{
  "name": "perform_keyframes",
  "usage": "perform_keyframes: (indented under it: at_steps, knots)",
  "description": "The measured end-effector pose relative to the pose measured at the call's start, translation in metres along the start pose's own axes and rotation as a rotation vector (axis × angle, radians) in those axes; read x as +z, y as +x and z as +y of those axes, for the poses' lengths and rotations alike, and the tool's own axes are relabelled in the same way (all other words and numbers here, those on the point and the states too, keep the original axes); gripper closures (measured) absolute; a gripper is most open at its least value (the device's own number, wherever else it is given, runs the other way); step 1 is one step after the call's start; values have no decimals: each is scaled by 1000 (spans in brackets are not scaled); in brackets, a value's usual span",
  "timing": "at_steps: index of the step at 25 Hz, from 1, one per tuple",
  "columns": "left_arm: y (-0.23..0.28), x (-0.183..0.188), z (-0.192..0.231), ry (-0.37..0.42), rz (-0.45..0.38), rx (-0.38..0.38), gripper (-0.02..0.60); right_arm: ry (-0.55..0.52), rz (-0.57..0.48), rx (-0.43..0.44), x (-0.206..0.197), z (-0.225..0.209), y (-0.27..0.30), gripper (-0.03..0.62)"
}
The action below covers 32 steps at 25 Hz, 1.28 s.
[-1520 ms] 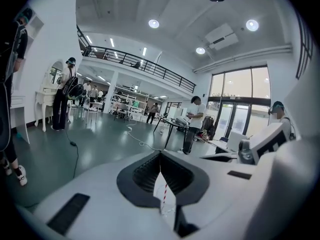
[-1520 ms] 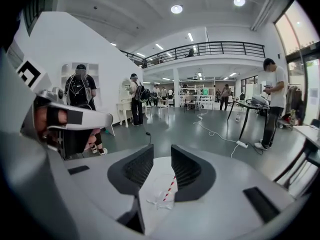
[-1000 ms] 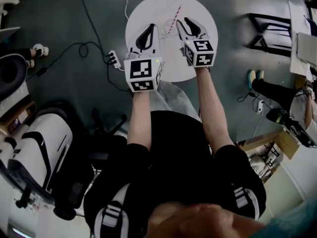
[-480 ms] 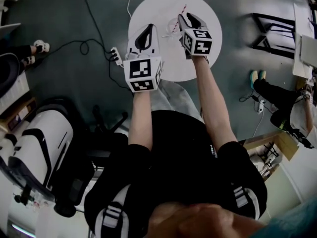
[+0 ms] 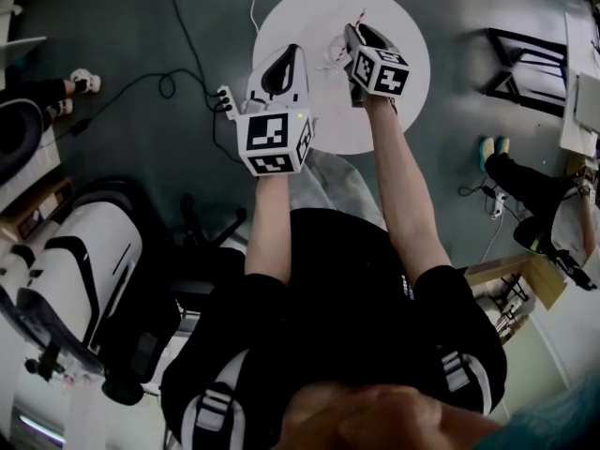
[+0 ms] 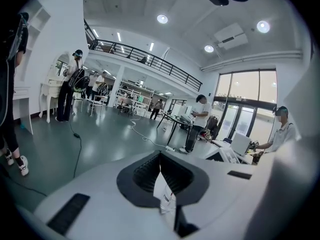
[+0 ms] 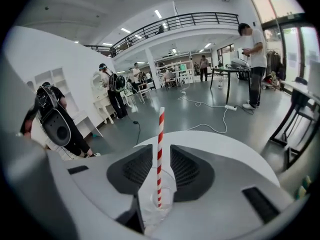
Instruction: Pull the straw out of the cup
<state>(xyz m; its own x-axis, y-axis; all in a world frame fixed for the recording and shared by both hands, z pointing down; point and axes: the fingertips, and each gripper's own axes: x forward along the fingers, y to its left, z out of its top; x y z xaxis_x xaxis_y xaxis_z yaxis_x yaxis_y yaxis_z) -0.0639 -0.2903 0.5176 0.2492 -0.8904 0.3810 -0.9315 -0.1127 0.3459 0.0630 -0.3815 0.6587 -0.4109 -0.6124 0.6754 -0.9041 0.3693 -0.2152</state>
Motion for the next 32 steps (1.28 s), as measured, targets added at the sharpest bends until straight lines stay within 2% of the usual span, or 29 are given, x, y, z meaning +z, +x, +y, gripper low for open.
perform_keyframes:
  at_steps: [3, 5, 8, 14, 24, 32]
  knots:
    - [-4, -2, 4, -1, 4, 4, 572, 4, -12, -25, 4, 0, 0, 513]
    - [-6, -3, 7, -6, 5, 7, 572, 64, -38, -41, 7, -3, -3, 547]
    - [-6, -3, 6, -10, 3, 4, 572, 134, -76, -10, 13, -1, -6, 557]
    - [-10, 0, 1, -11, -7, -17, 572, 74, -103, 23, 22, 15, -18, 559]
    - [-24, 6, -11, -2, -34, -60, 572, 13, -163, 30, 34, 29, -50, 559]
    - [-37, 15, -10, 5, -65, -73, 572, 15, -246, 41, 50, 43, -88, 559]
